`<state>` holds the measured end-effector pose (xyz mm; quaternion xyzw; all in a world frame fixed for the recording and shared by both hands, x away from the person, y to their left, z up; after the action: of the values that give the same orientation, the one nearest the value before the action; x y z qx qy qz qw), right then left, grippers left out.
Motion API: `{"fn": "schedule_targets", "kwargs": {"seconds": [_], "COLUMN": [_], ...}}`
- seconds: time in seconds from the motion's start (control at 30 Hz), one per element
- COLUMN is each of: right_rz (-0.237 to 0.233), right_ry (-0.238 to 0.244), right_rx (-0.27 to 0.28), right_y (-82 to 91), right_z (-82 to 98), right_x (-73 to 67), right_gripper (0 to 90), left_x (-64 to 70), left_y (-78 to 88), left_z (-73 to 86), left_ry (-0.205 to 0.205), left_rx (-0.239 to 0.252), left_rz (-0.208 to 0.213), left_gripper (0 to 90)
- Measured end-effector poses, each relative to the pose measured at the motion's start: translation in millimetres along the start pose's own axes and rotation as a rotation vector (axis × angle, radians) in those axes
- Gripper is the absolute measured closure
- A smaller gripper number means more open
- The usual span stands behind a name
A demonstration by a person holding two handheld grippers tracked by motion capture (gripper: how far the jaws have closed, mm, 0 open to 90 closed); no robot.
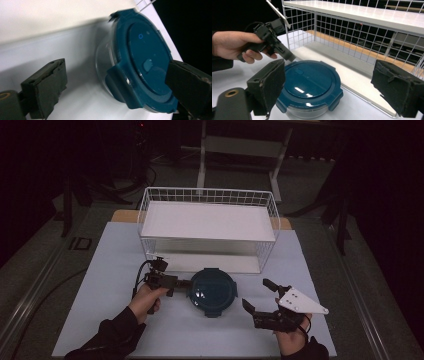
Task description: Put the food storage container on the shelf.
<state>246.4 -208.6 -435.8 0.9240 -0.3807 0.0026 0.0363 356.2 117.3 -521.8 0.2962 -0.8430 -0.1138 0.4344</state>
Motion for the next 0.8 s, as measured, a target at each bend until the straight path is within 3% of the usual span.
{"fn": "schedule_targets", "kwargs": {"seconds": [0.1, 0.33, 0.47, 0.67, 0.7, 0.8], "right_rz": [0.023, 0.017, 0.02, 0.01, 0.006, 0.0], "right_ry": [-0.004, -0.01, -0.004, -0.023, -0.034, -0.064], "right_rx": [0.009, -0.018, -0.018, -0.037, -0.041, -0.059], "right_y": [0.1, -1.6, -0.8, -2.0, -2.6, -4.5], "right_z": [0.3, 3.3, 2.8, 6.1, 7.2, 10.0], "right_x": [-0.5, -1.7, -2.4, -0.6, 0.1, 2.9], "right_gripper": [10.0, 10.0, 10.1, 10.1, 10.1, 11.9], "left_x": [-1.9, -5.5, -8.0, -9.3, -9.1, -9.7], "left_y": [-2.1, -4.5, -6.9, -10.7, -10.3, -9.3], "left_z": [1.7, 3.5, 5.8, 10.0, 9.9, 10.7], "left_ry": [0.054, 0.138, 0.183, 0.232, 0.235, 0.227], "left_rx": [-0.039, -0.063, -0.078, -0.116, -0.117, -0.113], "left_rz": [0.006, 0.028, 0.077, 0.118, 0.13, 0.13], "left_gripper": [5.4, 24.6, 32.2, 44.0, 49.1, 52.1]}}
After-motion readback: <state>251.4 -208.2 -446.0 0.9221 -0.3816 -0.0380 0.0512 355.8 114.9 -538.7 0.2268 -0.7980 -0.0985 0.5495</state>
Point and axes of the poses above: each handheld gripper's, and its own axes: y roughly backward along the jaws, z roughly out of its underside, x roughly to its right, the point moved 3 cm from there along -y, roughly forward along the jaws, and after that the axes turned 12 degrees about x, right-handed, at the moved point
